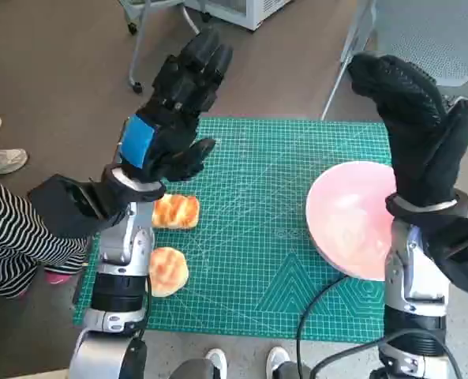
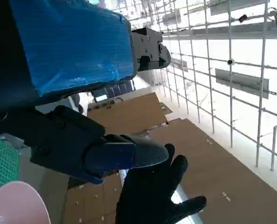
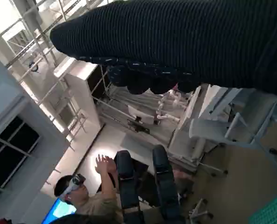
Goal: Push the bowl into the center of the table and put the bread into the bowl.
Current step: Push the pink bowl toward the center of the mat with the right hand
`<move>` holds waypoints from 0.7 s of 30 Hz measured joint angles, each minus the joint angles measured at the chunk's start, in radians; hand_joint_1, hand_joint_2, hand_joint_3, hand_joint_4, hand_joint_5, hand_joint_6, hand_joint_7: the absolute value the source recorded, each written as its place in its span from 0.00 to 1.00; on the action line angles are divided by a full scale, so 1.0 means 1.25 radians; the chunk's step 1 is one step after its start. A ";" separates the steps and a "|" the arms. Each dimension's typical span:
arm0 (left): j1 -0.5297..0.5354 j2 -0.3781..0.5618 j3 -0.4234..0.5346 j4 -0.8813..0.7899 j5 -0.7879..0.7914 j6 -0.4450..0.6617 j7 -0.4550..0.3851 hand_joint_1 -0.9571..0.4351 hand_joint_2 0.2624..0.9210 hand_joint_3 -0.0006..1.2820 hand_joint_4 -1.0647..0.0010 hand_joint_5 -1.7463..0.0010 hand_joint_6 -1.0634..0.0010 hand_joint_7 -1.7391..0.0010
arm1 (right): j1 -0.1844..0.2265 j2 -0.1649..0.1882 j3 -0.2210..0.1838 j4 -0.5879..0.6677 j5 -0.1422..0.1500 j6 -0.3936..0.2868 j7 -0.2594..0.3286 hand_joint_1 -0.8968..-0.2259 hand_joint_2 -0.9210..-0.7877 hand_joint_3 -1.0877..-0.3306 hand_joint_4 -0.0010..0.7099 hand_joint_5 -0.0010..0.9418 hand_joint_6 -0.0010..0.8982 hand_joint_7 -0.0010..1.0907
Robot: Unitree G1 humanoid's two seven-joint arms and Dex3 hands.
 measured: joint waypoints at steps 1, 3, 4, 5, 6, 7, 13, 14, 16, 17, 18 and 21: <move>0.000 0.000 0.000 0.000 0.000 0.000 0.000 0.21 1.00 0.31 0.97 0.99 1.00 0.81 | 0.000 0.000 0.000 0.000 0.000 0.000 0.000 0.34 0.00 0.59 0.22 0.00 0.00 0.53; 0.000 0.000 0.000 0.000 0.000 0.000 0.001 0.21 1.00 0.31 0.97 1.00 1.00 0.81 | 0.000 0.000 0.000 0.000 0.000 0.000 0.000 0.34 0.00 0.59 0.22 0.00 0.00 0.53; 0.001 0.000 0.000 0.000 0.000 0.000 0.001 0.21 1.00 0.31 0.97 1.00 1.00 0.81 | 0.000 0.000 0.000 0.000 0.000 0.000 0.000 0.34 0.00 0.59 0.22 0.00 0.00 0.53; 0.001 0.000 0.000 0.000 0.000 0.000 0.001 0.21 1.00 0.31 0.97 1.00 1.00 0.81 | 0.000 0.000 0.000 0.000 0.000 0.000 0.000 0.34 0.00 0.59 0.22 0.00 0.00 0.53; 0.001 0.000 0.000 0.000 0.000 0.000 0.001 0.21 1.00 0.31 0.97 1.00 1.00 0.81 | 0.000 0.000 0.000 0.000 0.000 0.000 0.000 0.34 0.00 0.59 0.22 0.00 0.00 0.53; 0.001 0.000 0.000 0.000 0.000 0.000 0.001 0.21 1.00 0.31 0.97 1.00 1.00 0.81 | 0.000 0.000 0.000 0.000 0.000 0.000 0.000 0.34 0.00 0.59 0.22 0.00 0.00 0.53; 0.004 0.000 -0.001 -0.003 0.001 -0.001 0.004 0.21 1.00 0.31 0.97 1.00 1.00 0.81 | 0.000 0.000 0.001 0.000 0.000 0.000 0.000 0.35 0.00 0.60 0.22 0.00 0.00 0.53; 0.004 0.000 -0.001 -0.003 0.001 -0.001 0.005 0.21 1.00 0.31 0.97 1.00 1.00 0.81 | 0.000 0.000 0.001 0.000 0.000 0.000 0.000 0.35 0.00 0.60 0.22 0.00 0.00 0.53; 0.005 0.000 -0.001 -0.004 0.001 -0.001 0.005 0.21 1.00 0.31 0.97 1.00 1.00 0.81 | 0.000 0.000 0.001 0.000 0.000 0.000 0.000 0.35 0.00 0.59 0.22 0.00 0.00 0.53; 0.005 0.000 -0.001 -0.005 0.001 -0.001 0.006 0.21 1.00 0.31 0.97 1.00 1.00 0.81 | 0.000 0.000 0.001 0.000 0.000 0.000 0.000 0.35 0.00 0.59 0.22 0.00 0.00 0.53; 0.006 0.000 -0.002 -0.006 0.001 -0.001 0.006 0.21 1.00 0.31 0.97 1.00 1.00 0.81 | 0.000 0.000 0.001 0.000 0.000 0.000 0.000 0.35 0.00 0.59 0.22 0.00 0.00 0.53; 0.006 0.000 -0.002 -0.010 0.002 -0.001 0.007 0.21 1.00 0.31 0.97 1.00 1.00 0.81 | 0.000 0.000 0.002 0.000 0.000 0.000 0.000 0.35 0.00 0.59 0.22 0.00 0.00 0.53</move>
